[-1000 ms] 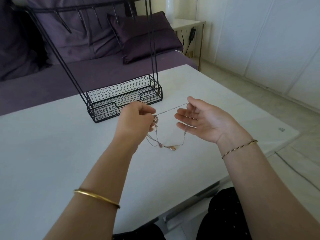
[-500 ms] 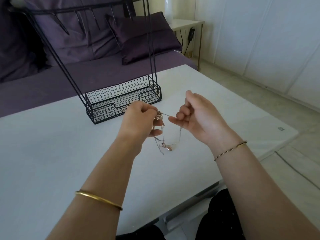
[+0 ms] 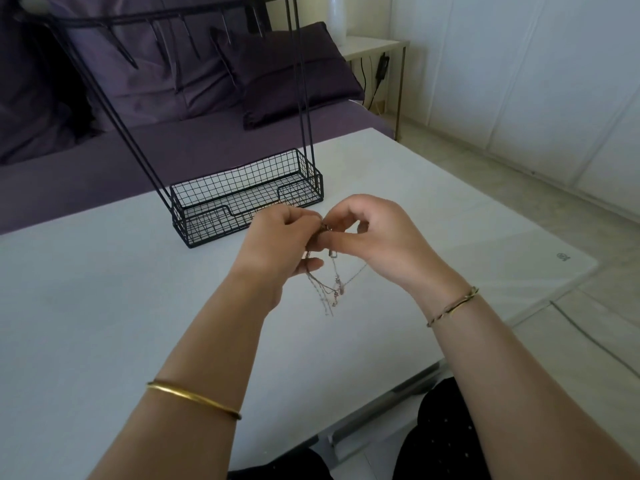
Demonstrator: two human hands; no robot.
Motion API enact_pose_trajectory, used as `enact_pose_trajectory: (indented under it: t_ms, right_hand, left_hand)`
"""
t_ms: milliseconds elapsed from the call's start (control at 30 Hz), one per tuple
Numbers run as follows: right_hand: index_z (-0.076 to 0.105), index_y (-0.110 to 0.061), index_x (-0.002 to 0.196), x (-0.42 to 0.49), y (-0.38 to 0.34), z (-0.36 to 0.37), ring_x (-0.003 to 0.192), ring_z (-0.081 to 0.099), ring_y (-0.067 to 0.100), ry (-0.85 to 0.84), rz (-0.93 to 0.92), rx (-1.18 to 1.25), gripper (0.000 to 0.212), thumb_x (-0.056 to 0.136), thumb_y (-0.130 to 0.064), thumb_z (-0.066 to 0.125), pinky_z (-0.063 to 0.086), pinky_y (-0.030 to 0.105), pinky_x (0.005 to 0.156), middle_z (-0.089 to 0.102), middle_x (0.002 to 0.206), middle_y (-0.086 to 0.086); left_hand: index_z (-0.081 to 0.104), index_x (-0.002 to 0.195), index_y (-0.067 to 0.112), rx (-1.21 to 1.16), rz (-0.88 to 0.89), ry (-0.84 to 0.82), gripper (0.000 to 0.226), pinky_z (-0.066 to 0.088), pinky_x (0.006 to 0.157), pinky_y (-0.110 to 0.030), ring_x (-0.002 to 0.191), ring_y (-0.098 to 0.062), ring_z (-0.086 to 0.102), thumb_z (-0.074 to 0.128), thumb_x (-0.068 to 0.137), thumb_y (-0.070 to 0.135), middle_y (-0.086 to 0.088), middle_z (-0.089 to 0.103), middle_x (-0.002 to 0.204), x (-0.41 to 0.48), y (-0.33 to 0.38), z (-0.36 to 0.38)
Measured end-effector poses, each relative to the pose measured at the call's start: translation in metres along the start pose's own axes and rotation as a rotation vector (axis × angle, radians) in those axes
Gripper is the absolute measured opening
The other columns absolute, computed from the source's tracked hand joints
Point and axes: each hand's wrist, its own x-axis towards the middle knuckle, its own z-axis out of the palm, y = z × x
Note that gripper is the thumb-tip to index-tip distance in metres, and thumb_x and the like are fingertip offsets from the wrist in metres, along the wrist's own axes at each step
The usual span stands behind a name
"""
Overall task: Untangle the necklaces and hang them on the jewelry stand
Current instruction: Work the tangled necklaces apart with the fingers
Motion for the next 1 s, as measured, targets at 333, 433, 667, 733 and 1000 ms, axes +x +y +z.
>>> enact_pose_trajectory:
  t_ms: [333,433,667,733,1000]
  right_hand:
    - [0.068,-0.015,0.08,0.0026,0.0078,-0.0071,0.064,0.055,-0.003,0.016,0.025,0.071,0.01,0.087,-0.008,0.064,0.041,0.009,0.061,0.065,0.075,-0.006]
    - [0.066,-0.015,0.08,0.0032,0.0088,-0.0092,0.073,0.058,0.004,0.026,0.025,0.073,0.011,0.088,-0.008,0.063,0.044,0.013,0.068,0.066,0.079,-0.004]
    - [0.061,-0.01,0.082,0.0035,0.0082,-0.0075,0.069,0.068,0.013,-0.023,0.044,-0.044,0.012,0.092,-0.01,0.055,0.047,0.024,0.065,0.067,0.081,0.003]
    - [0.064,-0.012,0.082,0.0038,0.0073,-0.0088,0.068,0.063,0.006,-0.055,0.042,-0.085,0.01,0.091,-0.013,0.059,0.044,0.014,0.063,0.067,0.077,-0.001]
    - [0.07,-0.013,0.079,0.0054,0.0053,-0.0081,0.071,0.058,0.004,0.124,-0.022,-0.071,0.009,0.085,-0.01,0.064,0.044,0.015,0.066,0.067,0.077,-0.006]
  left_hand:
    - [0.066,0.108,0.01,0.097,0.076,-0.039,0.021,0.053,0.062,-0.02,0.073,-0.008,0.053,0.052,0.094,0.005,-0.001,0.061,0.089,0.0037,-0.0027,-0.0007]
    - [0.067,0.107,0.013,0.193,0.136,-0.034,0.022,0.056,0.065,-0.021,0.068,-0.004,0.056,0.051,0.094,0.005,0.003,0.059,0.085,0.0034,-0.0028,0.0007]
    - [0.062,0.092,0.012,0.357,0.215,0.091,0.016,0.055,0.055,-0.022,0.064,-0.009,0.058,0.046,0.092,0.007,0.001,0.059,0.076,0.0031,-0.0049,0.0044]
    - [0.061,0.092,0.009,0.315,0.188,0.102,0.017,0.051,0.048,-0.018,0.065,-0.009,0.058,0.044,0.092,0.005,-0.001,0.059,0.077,0.0032,-0.0049,0.0061]
    - [0.062,0.091,0.007,0.02,0.039,0.024,0.015,0.045,0.045,-0.018,0.057,-0.006,0.056,0.048,0.093,0.001,-0.001,0.064,0.078,0.0009,0.0007,0.0062]
